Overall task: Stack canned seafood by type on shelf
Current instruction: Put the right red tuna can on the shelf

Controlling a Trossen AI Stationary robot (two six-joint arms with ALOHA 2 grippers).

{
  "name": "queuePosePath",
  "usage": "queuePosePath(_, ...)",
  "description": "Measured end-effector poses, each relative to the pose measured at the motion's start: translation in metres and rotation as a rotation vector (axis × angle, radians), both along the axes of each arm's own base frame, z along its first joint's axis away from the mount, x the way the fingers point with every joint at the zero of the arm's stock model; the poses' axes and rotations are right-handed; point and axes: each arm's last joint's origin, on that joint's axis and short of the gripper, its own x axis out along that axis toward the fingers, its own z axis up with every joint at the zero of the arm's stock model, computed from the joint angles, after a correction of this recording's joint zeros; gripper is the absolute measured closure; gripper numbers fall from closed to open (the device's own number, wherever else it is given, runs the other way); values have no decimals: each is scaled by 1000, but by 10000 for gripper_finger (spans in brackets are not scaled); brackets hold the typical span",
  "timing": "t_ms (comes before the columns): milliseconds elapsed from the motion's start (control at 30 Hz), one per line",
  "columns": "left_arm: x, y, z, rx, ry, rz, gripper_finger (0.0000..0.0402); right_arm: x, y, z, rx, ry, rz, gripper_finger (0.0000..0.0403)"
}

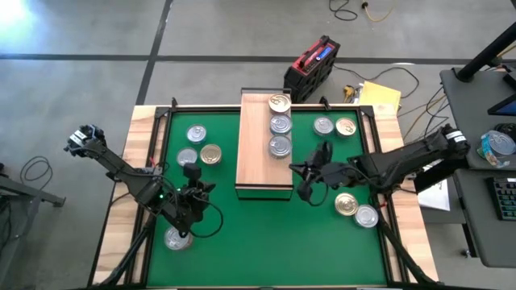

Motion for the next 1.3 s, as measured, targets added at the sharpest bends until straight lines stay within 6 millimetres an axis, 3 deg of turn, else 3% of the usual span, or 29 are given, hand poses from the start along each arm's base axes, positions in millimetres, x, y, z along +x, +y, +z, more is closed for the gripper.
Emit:
queuePosePath(200, 0, 0, 0, -69, -42, 51, 401, -12, 13, -22, -78, -112, -38, 394)
queuePosePath(433, 0, -1, 0, -143, -72, 93, 401, -9, 25, -38, -60, -161, -8, 393)
queuePosePath(767, -1, -7, -5, -435, 26, 96, 401, -5, 52, -37, -114, -236, 111, 393)
queuePosePath(1000, -3, -13, -7, -686, 137, 128, 401, -5, 53, -37, -127, -232, 119, 393)
queuePosePath(1167, -6, -17, -8, -938, 232, 247, 401, -5, 53, -37, -158, -221, 129, 393)
queuePosePath(1300, -7, -21, -6, -1033, 242, 319, 401, -5, 53, -37, -164, -219, 131, 394)
